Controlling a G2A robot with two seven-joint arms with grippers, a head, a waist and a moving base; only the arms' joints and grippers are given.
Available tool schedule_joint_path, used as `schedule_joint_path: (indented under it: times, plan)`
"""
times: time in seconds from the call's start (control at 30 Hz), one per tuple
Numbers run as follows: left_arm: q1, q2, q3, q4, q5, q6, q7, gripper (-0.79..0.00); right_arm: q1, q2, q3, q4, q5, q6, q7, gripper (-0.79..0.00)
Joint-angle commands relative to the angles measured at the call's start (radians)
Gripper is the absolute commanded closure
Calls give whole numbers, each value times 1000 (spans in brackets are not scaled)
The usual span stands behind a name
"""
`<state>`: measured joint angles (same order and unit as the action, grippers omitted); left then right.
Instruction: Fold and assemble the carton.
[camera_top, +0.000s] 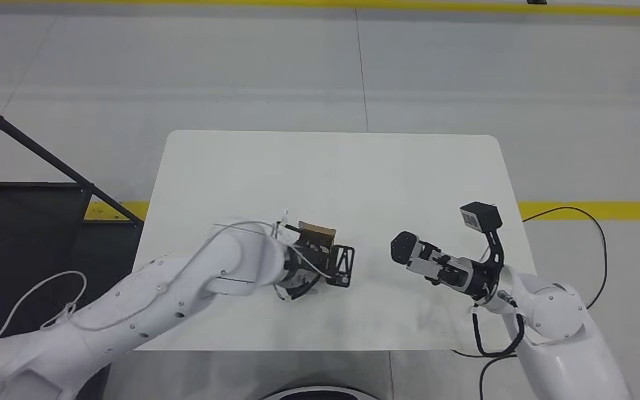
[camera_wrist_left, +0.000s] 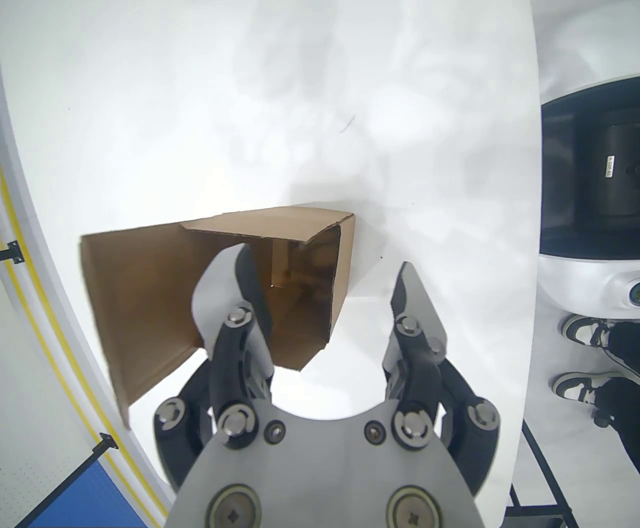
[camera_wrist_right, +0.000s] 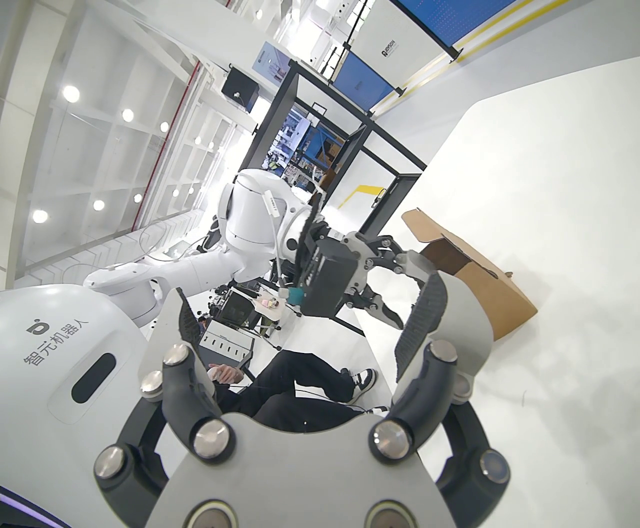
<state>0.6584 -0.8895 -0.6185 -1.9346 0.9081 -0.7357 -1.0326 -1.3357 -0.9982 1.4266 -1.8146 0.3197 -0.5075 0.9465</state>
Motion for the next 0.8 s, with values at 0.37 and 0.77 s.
schedule_joint_path:
  times: [0.37,0.77]
  plan:
    - [390,150,-485,-154,-15,-123,373,-785,-64,-1,24,-105,-394,-160,-169,-785]
    - [461,167,-566,-145,-38,-191,455,-785,-102,-4,13,-145,-479,-146,-227,-785]
